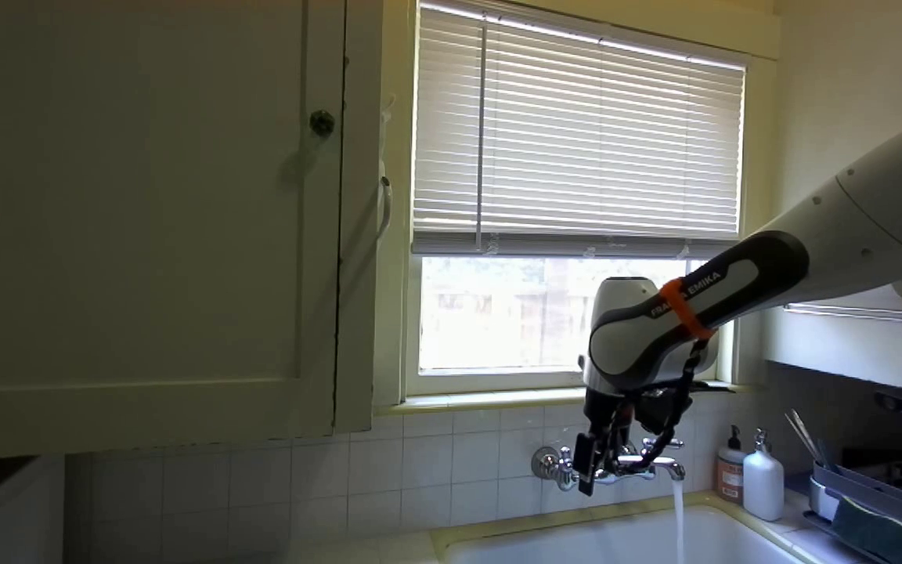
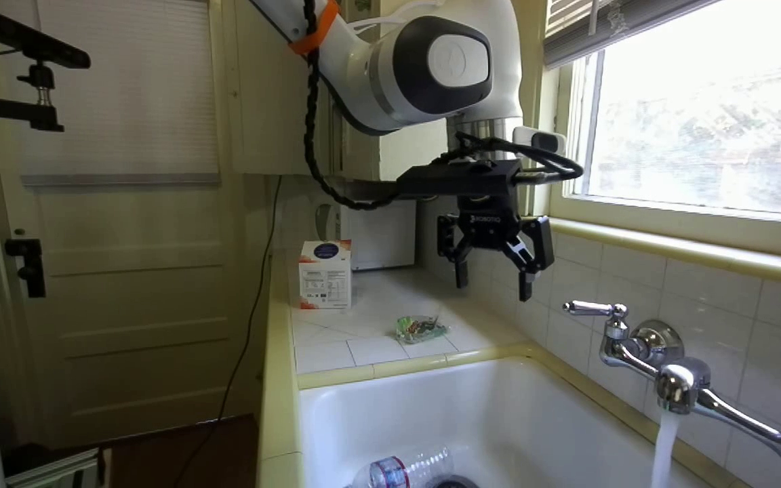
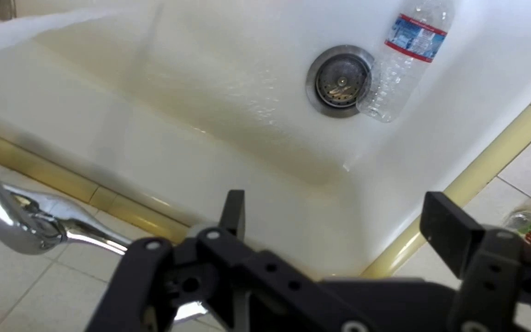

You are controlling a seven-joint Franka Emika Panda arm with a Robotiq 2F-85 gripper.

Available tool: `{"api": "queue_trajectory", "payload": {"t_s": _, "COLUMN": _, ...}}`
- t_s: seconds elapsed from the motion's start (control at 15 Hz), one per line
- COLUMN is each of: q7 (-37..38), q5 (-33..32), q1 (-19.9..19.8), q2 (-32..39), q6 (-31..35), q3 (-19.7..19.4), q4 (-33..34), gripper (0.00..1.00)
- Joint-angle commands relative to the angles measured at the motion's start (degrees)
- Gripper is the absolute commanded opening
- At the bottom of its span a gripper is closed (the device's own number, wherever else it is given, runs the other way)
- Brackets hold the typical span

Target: Turn the left tap handle

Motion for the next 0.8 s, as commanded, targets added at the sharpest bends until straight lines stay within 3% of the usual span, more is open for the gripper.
{"api": "queue_trajectory", "payload": {"t_s": 0.0, "q7": -3.8, "q5": -3.2, "q1": -1.3, "q2": 4.5, "q6": 2.8, "q3": -0.6, "q4": 4.9, "gripper": 0.71}}
{"api": "queue_trajectory", "payload": {"t_s": 0.13, "q7": -6.4, "q5": -5.1, "q1": -1.8, "q2": 6.4, "q6": 3.3, "q3": -0.8, "q4": 7.1, "gripper": 0.62}}
{"api": "queue_trajectory", "payload": {"t_s": 0.6, "q7": -7.5, "q5": -12.2, "q1": -3.4, "q2": 12.5, "q6": 3.6, "q3": -1.0, "q4": 11.9, "gripper": 0.07}}
{"api": "queue_trajectory", "payload": {"t_s": 0.73, "q7": -7.3, "q5": -13.8, "q1": -3.7, "q2": 13.9, "q6": 4.2, "q3": -1.1, "q4": 12.6, "gripper": 0.00}}
